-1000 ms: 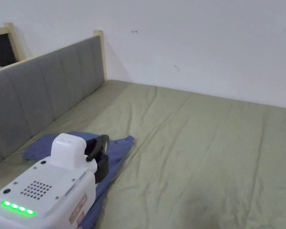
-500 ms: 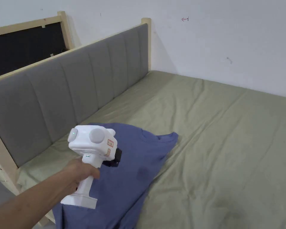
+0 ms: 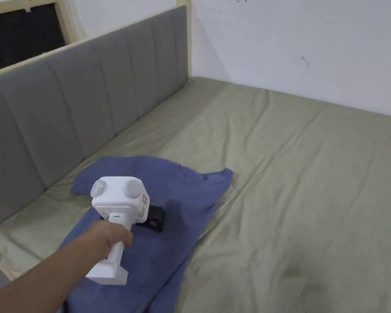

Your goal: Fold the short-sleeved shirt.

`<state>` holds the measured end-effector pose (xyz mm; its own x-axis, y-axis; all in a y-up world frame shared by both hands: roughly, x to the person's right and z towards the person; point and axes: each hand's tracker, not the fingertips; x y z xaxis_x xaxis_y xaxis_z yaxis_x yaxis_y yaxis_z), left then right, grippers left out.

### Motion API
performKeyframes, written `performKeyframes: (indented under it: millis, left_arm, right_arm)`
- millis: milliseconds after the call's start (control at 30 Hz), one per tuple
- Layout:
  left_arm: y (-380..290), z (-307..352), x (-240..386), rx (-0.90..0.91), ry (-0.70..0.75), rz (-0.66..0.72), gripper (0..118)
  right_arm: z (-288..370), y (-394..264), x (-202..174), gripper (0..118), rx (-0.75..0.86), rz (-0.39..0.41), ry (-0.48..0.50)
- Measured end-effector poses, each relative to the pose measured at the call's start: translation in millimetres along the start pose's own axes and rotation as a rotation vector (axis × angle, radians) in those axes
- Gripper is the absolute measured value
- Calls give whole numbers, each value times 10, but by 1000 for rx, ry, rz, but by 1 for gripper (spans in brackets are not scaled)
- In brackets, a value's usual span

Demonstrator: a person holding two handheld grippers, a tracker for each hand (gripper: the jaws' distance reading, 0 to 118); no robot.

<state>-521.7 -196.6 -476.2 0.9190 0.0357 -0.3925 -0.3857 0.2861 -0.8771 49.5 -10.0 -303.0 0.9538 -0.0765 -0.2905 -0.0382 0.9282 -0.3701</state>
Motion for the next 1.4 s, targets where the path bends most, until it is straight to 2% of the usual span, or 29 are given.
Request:
performKeyframes:
  millis: [33,67,133,167,200,233,400,500,633,867,1000,1200,1400]
  left_arm:
    - [-26,-17,27,-4,-7,-23,93]
    - [-59,-15,49,-2,-18,-38,70]
    - [-108,28,93,16,4,-59,49]
    - [-105,49,95,14,-16,-85,28]
    - [-76,103,117,7,2,-107,0]
    - [-85,150,110,18,60,-121,1]
    - [-110,382,3,58,-61,-46,0]
    - [2,739,-21,112,-93,-38,0]
    - [57,1428,129,204,-226,-20,0]
    - [67,2724,795,375,-341,-190,0]
    - [-24,3240,1286,427,-377,-300,0]
    - [-179,3637,2070,471,-466,-429,0]
    - [-303,3735,2866,477,-511,-550,0]
  right_arm:
    - [-8,-4,-1,0,-4,1,-1]
    - [-13,-8,1,0,-5,0,-1]
    - [-14,-21,8,0,-8,-4,-1]
    - [-14,-26,9,0,-9,-4,-2]
    - [-14,-29,11,0,-10,-3,-1]
    - [-14,-24,10,0,-12,-3,0]
    - [48,-24,60,0,-2,-25,7]
    - [94,-18,93,0,8,-29,3]
    - [195,15,151,0,35,-53,5]
    - [460,88,290,0,95,-76,3]
    - [633,114,379,0,131,-90,0]
    - [872,115,589,0,180,-105,-19]
    - [1096,77,885,0,208,-129,-67]
